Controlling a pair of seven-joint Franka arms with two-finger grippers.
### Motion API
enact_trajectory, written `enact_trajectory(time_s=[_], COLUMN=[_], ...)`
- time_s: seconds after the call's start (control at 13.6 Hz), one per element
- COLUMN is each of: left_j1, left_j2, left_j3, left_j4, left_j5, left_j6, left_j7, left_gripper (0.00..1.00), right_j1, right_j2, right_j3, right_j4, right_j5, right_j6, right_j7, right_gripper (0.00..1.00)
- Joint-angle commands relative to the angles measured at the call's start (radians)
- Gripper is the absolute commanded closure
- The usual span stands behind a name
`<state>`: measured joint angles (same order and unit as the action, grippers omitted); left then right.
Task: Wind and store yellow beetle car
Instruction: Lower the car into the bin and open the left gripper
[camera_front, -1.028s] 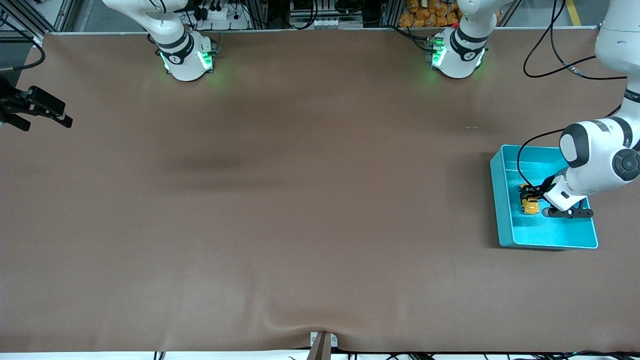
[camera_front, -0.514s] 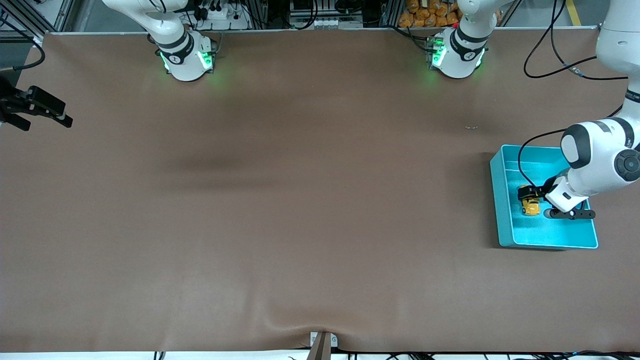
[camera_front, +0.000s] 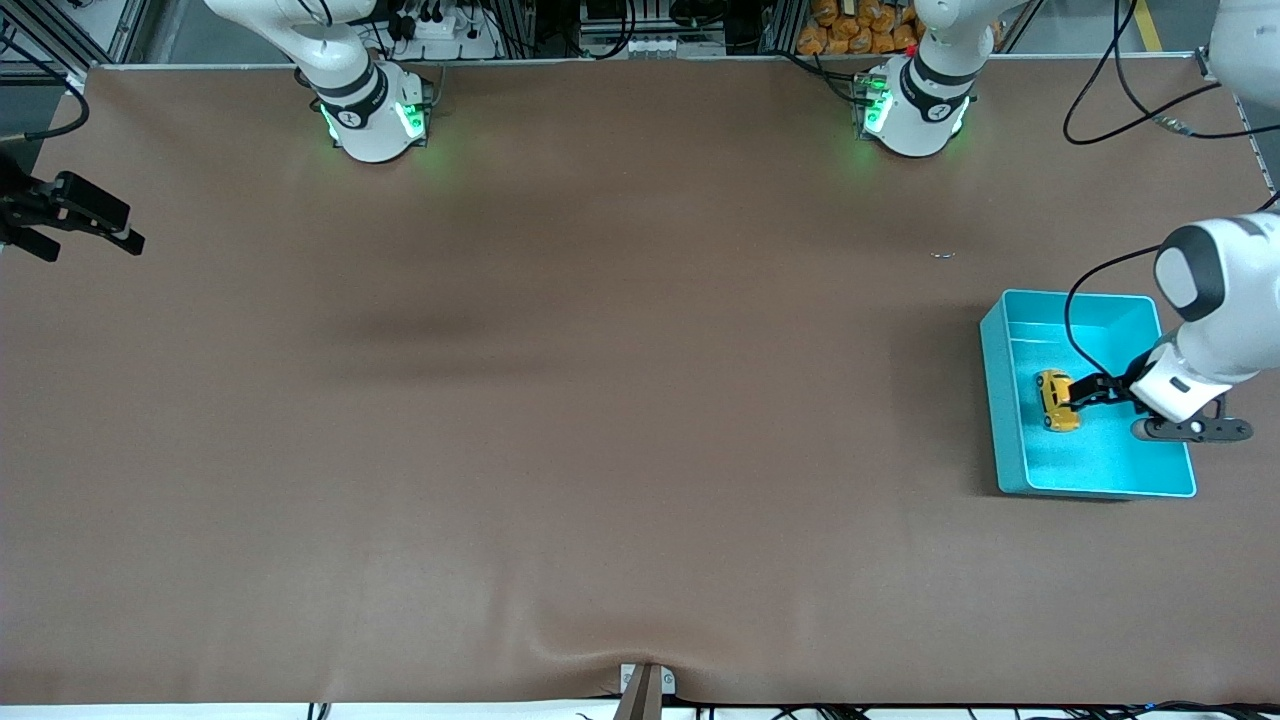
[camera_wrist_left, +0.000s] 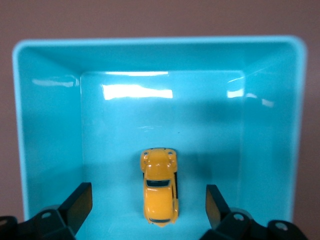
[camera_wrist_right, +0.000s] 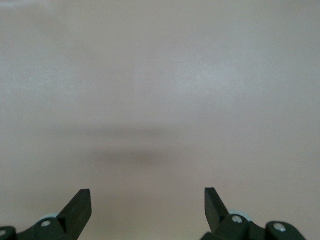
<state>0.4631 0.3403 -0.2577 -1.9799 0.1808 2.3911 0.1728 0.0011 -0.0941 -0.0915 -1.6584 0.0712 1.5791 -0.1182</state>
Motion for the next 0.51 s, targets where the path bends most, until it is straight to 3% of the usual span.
enact_trajectory(time_s=[0.0, 0.44], left_j1=[0.002, 0.002], left_j2=[-0.07, -0.165], left_j3=[-0.069, -0.168], left_j4=[0.039, 0.107], left_j5=[0.023, -0.018], left_j6=[-0.122, -0.28], left_j7=[-0.019, -0.081], left_gripper=[0.0, 0.0], right_j1=[-0.009, -0.009], right_j2=[-0.003, -0.003], right_j3=[0.009, 0.009], right_j4=[0.016, 0.02], right_j5=[-0.016, -0.016], right_j6=[-0.014, -0.014], right_j7=[0.017, 0.017], right_gripper=[0.0, 0.0])
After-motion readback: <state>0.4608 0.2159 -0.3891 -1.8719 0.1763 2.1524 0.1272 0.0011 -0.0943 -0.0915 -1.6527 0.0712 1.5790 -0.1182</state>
